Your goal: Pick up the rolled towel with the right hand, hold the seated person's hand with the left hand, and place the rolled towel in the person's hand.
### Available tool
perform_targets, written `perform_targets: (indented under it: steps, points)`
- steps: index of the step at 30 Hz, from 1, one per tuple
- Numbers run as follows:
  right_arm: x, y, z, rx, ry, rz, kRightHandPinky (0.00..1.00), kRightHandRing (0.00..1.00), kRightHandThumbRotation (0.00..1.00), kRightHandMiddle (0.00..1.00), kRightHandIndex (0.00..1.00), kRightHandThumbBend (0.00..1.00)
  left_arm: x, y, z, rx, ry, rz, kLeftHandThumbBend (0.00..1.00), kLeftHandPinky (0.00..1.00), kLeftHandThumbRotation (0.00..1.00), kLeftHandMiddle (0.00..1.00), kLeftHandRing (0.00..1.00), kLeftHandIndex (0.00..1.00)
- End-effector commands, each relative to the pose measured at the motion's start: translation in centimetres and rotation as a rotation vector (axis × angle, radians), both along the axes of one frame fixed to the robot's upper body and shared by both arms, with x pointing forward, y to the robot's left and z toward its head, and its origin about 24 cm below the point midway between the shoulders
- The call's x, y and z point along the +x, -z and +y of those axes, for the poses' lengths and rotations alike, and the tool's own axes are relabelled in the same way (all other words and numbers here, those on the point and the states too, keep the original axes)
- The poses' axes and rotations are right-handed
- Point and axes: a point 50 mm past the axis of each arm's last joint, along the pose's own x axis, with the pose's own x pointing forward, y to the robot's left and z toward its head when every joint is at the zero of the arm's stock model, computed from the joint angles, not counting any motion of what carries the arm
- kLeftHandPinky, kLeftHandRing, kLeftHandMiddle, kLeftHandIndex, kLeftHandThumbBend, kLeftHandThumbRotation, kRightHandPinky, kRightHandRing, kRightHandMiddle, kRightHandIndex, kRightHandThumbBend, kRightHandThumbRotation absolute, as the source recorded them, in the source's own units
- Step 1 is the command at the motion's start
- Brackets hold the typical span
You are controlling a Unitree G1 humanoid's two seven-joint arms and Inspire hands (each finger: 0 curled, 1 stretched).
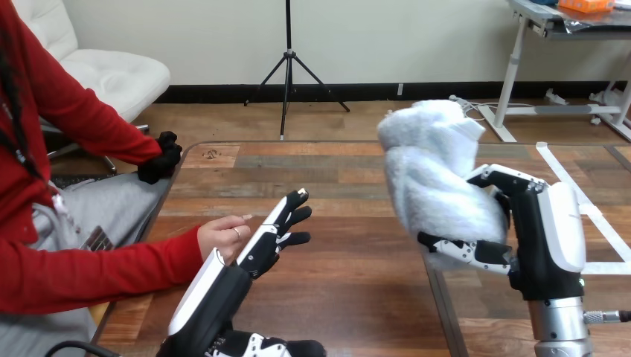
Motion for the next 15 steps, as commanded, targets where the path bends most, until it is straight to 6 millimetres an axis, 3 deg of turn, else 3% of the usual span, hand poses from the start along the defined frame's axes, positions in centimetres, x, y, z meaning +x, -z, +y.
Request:
perform_targets:
  steps: [1, 6, 15]
  points:
    - [1.0, -2.0, 0.0, -0.006, -0.005, -0.11, 0.08, 0.1, 0.0, 0.14, 0.12, 0.68, 1.0, -2.3, 0.7, 0.077, -0.067, -0.144, 1.0, 0.82, 0.73, 0.98, 0.92, 1.0]
    - [1.0, -2.0, 0.0, -0.015, -0.013, -0.106, 0.07, 0.1, 0.0, 0.14, 0.12, 0.7, 1.0, -2.6, 1.1, 0.152, -0.108, -0.154, 1.0, 0.81, 0.74, 0.98, 0.92, 1.0]
    - [1.1, -2.0, 0.0, -0.024, -0.028, -0.097, 0.07, 0.1, 0.0, 0.14, 0.13, 0.7, 0.8, -3.3, 1.8, 0.228, -0.126, -0.196, 1.0, 0.93, 0.64, 1.0, 0.98, 1.0]
